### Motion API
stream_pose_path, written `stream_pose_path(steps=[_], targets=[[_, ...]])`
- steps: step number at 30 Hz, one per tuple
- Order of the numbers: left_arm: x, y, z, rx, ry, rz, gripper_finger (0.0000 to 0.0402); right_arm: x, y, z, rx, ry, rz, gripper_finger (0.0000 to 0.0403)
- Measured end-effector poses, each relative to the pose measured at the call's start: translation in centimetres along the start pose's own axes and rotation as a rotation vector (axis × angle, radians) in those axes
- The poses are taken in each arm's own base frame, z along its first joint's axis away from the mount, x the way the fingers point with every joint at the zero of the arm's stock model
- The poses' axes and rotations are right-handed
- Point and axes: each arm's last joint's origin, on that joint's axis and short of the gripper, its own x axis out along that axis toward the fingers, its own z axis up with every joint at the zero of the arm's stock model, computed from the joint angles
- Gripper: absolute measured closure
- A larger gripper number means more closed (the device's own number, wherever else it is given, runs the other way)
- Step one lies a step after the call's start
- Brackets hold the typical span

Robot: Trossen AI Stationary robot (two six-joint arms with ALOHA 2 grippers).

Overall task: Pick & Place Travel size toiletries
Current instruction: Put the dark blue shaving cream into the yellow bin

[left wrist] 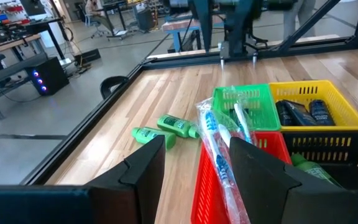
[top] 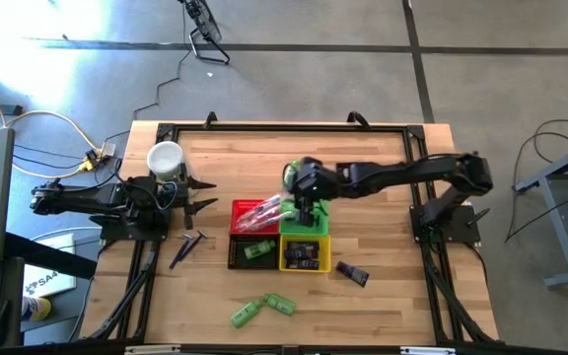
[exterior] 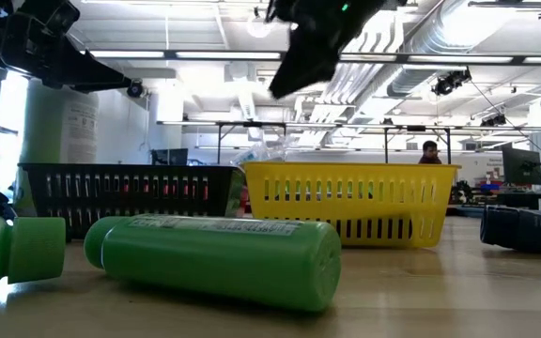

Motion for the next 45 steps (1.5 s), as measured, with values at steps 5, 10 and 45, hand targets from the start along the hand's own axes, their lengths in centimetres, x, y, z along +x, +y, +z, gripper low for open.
stream_pose_path(steps=[5, 10, 45], targets=[[0.0, 0.0, 0.0, 0.000, 0.000, 0.000, 0.0226, -3.4, -0.4, 0.6, 0.013, -0.044, 0.000, 0.0287], [0.0, 0.0, 0.0, 0.000, 0.000, 0.000, 0.0226, -5.6, -0.7, 0.5, 0.070, -0.032, 0.005, 0.0303], [0.0, 0.0, -0.1, 0.002, 0.007, -0.001, 0.0226, -8.3, -0.3, -4.3, 0.356, 0.469, -0.017, 0.0319]])
